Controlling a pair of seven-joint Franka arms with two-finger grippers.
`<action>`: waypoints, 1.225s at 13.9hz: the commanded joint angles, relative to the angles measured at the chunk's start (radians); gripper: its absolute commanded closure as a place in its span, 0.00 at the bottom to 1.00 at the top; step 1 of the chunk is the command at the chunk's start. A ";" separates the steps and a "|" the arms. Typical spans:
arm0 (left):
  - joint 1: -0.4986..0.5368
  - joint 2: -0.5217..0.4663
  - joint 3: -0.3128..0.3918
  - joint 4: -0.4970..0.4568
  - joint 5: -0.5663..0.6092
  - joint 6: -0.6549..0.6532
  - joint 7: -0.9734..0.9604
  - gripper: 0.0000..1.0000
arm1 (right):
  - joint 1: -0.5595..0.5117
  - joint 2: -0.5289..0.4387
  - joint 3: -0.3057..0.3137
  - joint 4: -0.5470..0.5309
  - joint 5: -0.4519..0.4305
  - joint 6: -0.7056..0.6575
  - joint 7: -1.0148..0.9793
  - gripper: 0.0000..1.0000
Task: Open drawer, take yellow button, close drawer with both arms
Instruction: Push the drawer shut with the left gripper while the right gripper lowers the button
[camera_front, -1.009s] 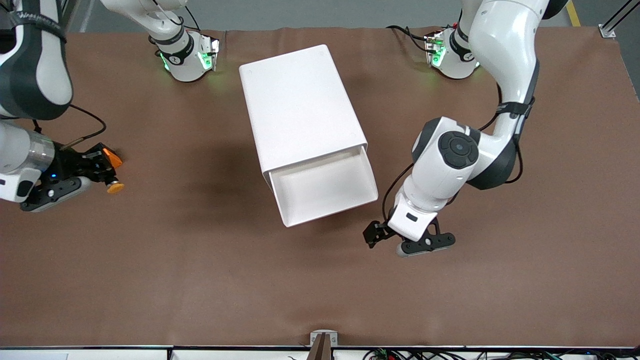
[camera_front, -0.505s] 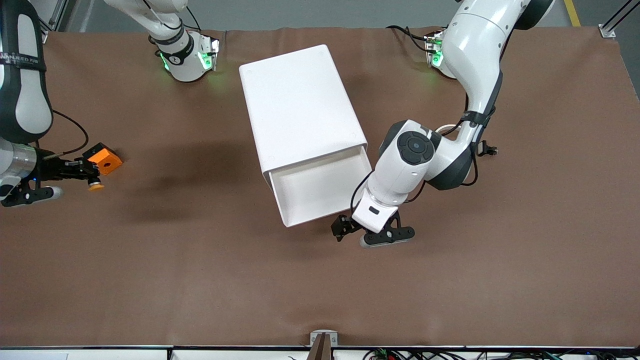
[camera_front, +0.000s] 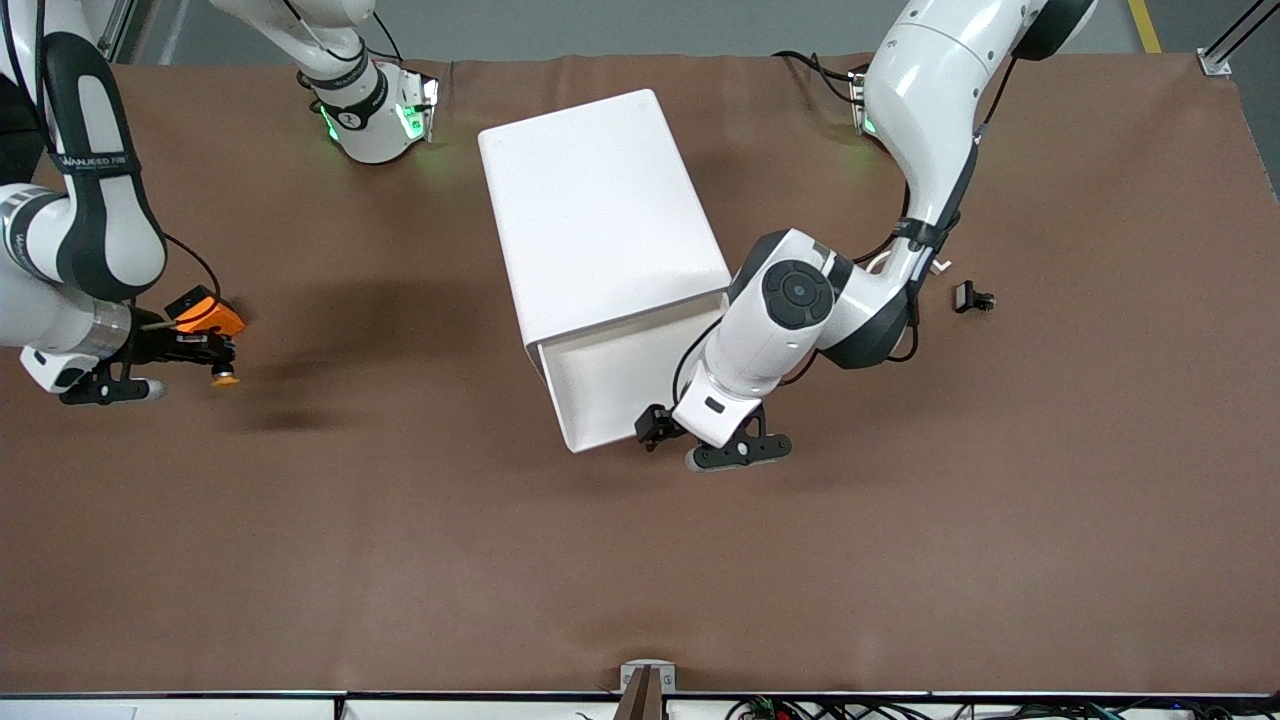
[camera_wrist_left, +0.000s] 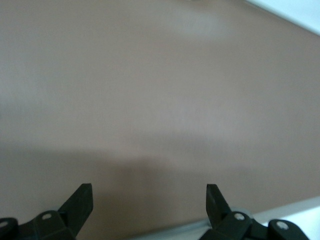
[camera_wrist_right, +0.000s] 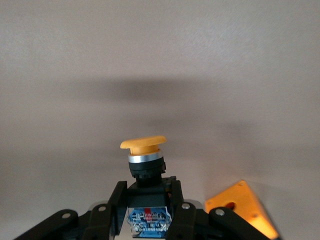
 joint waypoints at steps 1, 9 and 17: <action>0.000 -0.025 -0.016 -0.008 -0.041 -0.126 0.001 0.00 | -0.028 0.023 0.022 -0.034 0.059 0.047 0.005 0.98; 0.008 -0.045 -0.066 -0.006 -0.159 -0.341 0.004 0.00 | -0.049 0.085 0.023 -0.111 0.106 0.222 -0.002 0.96; -0.001 -0.033 -0.082 -0.009 -0.265 -0.390 0.003 0.00 | -0.023 0.129 0.030 -0.132 0.122 0.307 -0.005 0.85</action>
